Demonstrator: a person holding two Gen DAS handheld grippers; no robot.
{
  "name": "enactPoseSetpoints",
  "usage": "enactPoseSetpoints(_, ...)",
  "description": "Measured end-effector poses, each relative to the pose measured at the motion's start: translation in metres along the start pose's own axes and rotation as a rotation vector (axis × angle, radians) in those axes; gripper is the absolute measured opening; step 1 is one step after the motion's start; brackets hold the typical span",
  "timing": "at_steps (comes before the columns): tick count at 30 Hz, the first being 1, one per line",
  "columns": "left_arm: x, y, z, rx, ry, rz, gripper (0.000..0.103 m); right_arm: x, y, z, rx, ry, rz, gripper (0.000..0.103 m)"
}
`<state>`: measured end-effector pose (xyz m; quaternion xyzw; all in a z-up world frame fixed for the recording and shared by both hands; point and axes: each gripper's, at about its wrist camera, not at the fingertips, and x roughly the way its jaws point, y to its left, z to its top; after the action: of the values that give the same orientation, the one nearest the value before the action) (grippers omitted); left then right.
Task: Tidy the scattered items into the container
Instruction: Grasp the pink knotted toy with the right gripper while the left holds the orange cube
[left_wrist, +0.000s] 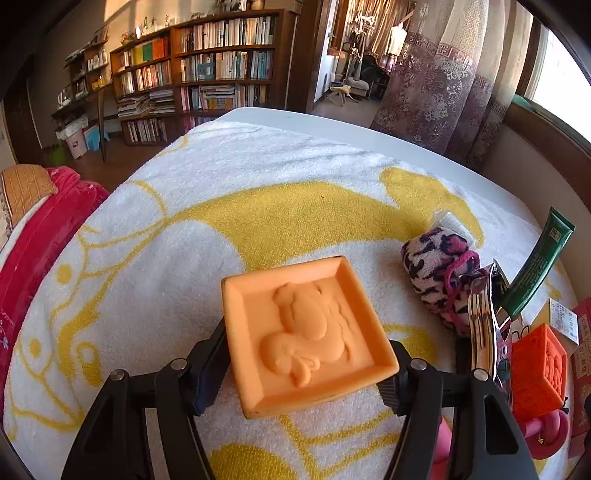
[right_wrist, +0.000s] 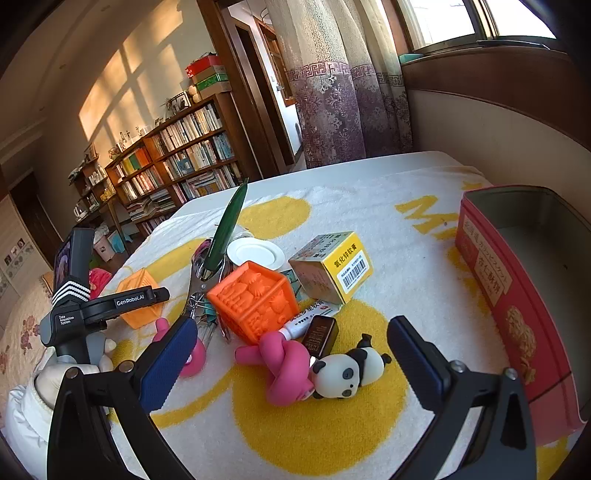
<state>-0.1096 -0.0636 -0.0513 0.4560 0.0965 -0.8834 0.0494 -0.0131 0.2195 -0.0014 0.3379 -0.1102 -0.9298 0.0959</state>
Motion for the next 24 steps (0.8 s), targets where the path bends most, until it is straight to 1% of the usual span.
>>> enactPoseSetpoints(1,-0.002,0.0,0.0,-0.001,-0.005,-0.012,0.065,0.0,0.0,0.0,0.0,0.003,-0.002,0.103)
enactPoseSetpoints(2,-0.005,0.0,0.0,-0.001,-0.014,-0.016,0.058,0.001,-0.001,0.0,0.001,0.005,-0.001,0.103)
enactPoseSetpoints(5,-0.013,0.002,0.0,-0.011,-0.027,-0.048,0.058,0.0,0.0,0.0,-0.007,0.007,0.006,0.103)
enactPoseSetpoints(10,-0.02,-0.002,-0.003,-0.001,-0.04,-0.075,0.058,0.004,0.002,-0.003,-0.029,0.031,-0.01,0.103)
enactPoseSetpoints(13,-0.03,-0.005,-0.004,0.007,-0.069,-0.09,0.058,0.003,0.005,-0.004,-0.05,0.04,0.005,0.103)
enactPoseSetpoints(17,-0.044,-0.008,-0.005,0.017,-0.112,-0.11,0.058,0.001,0.015,-0.007,-0.112,0.048,0.028,0.103)
enactPoseSetpoints(20,-0.049,-0.011,-0.007,0.026,-0.121,-0.122,0.058,0.007,0.021,-0.011,-0.156,0.063,-0.029,0.102)
enactPoseSetpoints(24,-0.05,-0.016,-0.009,0.036,-0.113,-0.139,0.058,0.018,0.017,-0.014,-0.159,0.105,-0.059,0.094)
